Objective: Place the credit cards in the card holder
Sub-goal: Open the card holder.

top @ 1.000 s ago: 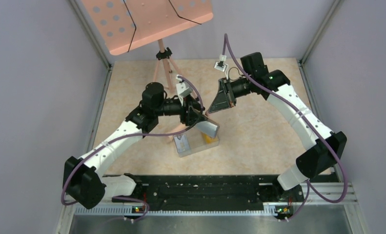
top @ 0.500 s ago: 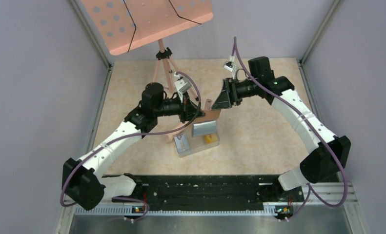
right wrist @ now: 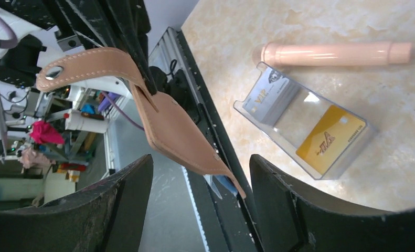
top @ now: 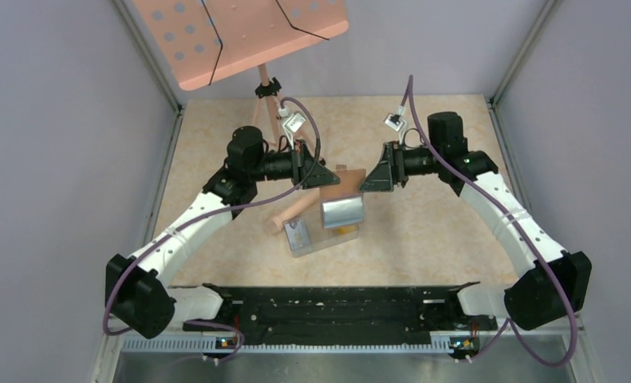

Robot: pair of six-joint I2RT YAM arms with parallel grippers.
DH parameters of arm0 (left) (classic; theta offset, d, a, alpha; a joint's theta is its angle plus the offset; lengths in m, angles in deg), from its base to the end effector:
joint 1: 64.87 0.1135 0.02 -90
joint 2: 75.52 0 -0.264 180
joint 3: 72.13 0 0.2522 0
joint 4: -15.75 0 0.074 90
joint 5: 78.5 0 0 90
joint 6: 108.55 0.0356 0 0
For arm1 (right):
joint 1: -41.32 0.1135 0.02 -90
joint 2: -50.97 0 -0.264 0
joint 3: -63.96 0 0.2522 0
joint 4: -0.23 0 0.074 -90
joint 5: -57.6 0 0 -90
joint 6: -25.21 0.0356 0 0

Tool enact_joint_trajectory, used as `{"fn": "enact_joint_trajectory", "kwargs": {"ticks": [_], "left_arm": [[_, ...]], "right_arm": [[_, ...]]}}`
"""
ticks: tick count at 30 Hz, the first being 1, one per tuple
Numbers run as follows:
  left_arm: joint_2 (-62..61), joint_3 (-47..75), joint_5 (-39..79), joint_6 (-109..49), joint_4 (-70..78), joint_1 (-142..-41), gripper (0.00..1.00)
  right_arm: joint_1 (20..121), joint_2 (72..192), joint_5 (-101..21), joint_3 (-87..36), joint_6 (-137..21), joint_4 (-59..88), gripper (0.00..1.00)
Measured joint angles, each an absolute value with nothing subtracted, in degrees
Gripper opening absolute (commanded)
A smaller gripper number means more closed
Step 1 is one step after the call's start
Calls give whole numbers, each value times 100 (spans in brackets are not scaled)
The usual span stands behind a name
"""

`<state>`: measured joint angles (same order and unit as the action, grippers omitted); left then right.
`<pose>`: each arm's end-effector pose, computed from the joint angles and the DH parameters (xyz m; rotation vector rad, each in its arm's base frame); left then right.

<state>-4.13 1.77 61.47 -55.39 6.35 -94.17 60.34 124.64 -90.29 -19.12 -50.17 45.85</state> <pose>0.2342 -0.1627 0.3631 0.6142 1.8172 -1.5498 0.2450 0.1164 0.3532 -0.6758 2.0961 1.4338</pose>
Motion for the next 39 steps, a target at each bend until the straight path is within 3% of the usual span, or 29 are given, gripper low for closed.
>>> {"fn": "enact_joint_trajectory", "kwargs": {"ticks": [6,8,9,10,11,13,16,23,31,39], "left_arm": [[-271,184,6407,-6090,762,-9417,0],[-271,197,6447,-6166,792,-9417,0],[-271,197,6458,-6190,803,-9417,0],[-271,199,6460,-6210,803,-9417,3],[-271,199,6458,-6217,799,-9417,13],[-271,199,6390,-6190,757,-9417,37],[-297,230,6128,-5974,488,-9411,60],[-1025,313,4447,-5065,-746,-9406,88],[-1420,370,3304,-4643,-1973,-9236,89],[-642,346,3527,-4685,-2569,-9229,85]], "right_arm": [[6257,12521,-9376,-1794,-4563,3848,53],[6366,12587,-9472,-1792,-4451,3632,37],[6399,12626,-9531,-1792,-4368,3533,24],[6410,12650,-9582,-1777,-4338,3442,10],[6410,12670,-9639,-1763,-4257,3354,0],[6410,12691,-9785,-1737,-4121,3219,0],[6410,12698,-9820,-1726,-4012,3131,0],[6355,12711,-9534,-1728,-3818,3105,0],[6084,12790,-9306,-1728,-3610,3105,0],[6065,12912,-9243,-1731,-3446,3103,0]]}}
